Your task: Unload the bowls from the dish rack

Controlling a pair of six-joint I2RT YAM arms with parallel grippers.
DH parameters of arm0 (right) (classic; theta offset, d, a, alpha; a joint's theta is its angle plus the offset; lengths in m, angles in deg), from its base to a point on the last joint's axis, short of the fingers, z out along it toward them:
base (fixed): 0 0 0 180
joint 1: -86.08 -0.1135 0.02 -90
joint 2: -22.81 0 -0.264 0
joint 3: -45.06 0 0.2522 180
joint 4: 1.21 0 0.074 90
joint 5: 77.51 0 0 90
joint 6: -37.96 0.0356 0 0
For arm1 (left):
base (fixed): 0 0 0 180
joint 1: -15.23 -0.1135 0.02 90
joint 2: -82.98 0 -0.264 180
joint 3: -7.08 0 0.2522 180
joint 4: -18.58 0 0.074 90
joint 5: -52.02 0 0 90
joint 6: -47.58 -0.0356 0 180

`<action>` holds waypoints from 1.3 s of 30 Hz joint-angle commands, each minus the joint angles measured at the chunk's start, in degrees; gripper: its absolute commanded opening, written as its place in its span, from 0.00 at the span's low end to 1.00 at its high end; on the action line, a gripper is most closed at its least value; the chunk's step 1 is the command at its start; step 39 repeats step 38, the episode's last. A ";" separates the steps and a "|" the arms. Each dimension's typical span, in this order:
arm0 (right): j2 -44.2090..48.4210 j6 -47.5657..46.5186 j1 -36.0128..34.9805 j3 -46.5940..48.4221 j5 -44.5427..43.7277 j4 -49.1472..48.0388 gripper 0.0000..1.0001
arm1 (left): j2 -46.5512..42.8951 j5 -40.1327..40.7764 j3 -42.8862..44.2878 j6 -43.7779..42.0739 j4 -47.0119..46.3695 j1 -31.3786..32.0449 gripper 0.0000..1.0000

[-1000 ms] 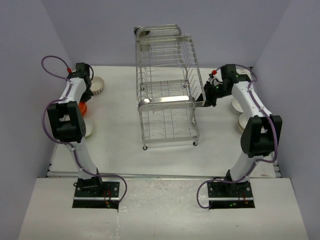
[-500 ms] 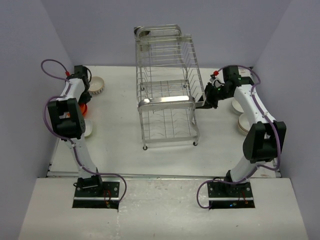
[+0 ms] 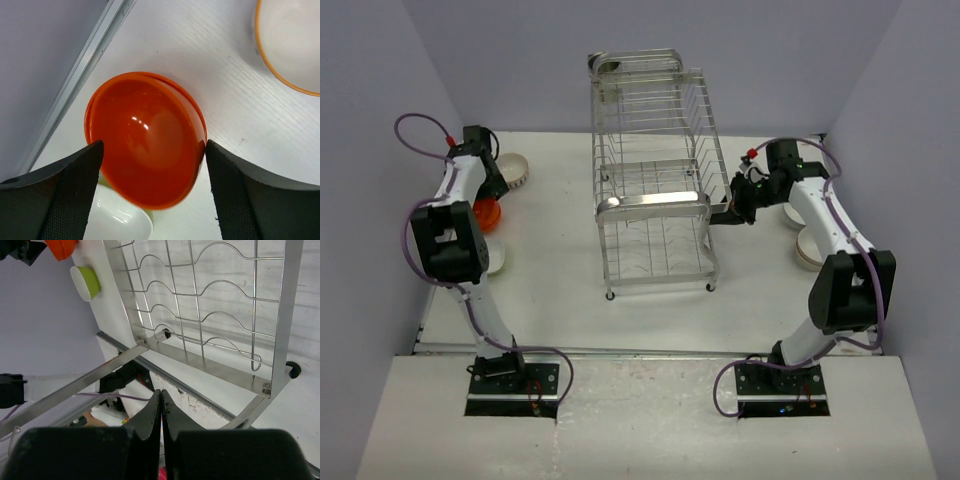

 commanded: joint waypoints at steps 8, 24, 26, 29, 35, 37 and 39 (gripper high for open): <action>5.22 0.56 -0.10 -1.08 3.72 -3.53 0.00 | -15.07 -4.18 -2.52 1.86 0.27 -0.37 0.87; 16.47 -3.31 -0.19 -5.38 -3.49 -4.84 0.71 | -37.38 -23.85 -20.71 3.27 -4.73 19.04 0.91; 18.23 -3.49 -0.27 -5.73 -3.23 -5.28 0.77 | -39.41 -31.12 -23.52 3.45 -7.10 20.10 0.98; 20.25 -3.40 -0.36 -6.52 -3.05 -5.55 0.80 | -42.49 -37.40 -25.55 3.62 -7.90 20.63 1.00; 24.73 -4.27 -0.45 -9.86 -6.74 -5.38 0.84 | -46.80 -38.38 -28.37 3.71 -7.91 20.72 1.00; 25.87 -4.71 -0.45 -10.91 -8.23 -5.28 0.84 | -46.81 -38.38 -28.55 3.88 -7.82 20.81 1.00; 26.58 -4.80 -0.45 -11.26 -8.76 -5.89 0.85 | -46.72 -38.03 -28.55 4.32 -7.82 20.81 1.00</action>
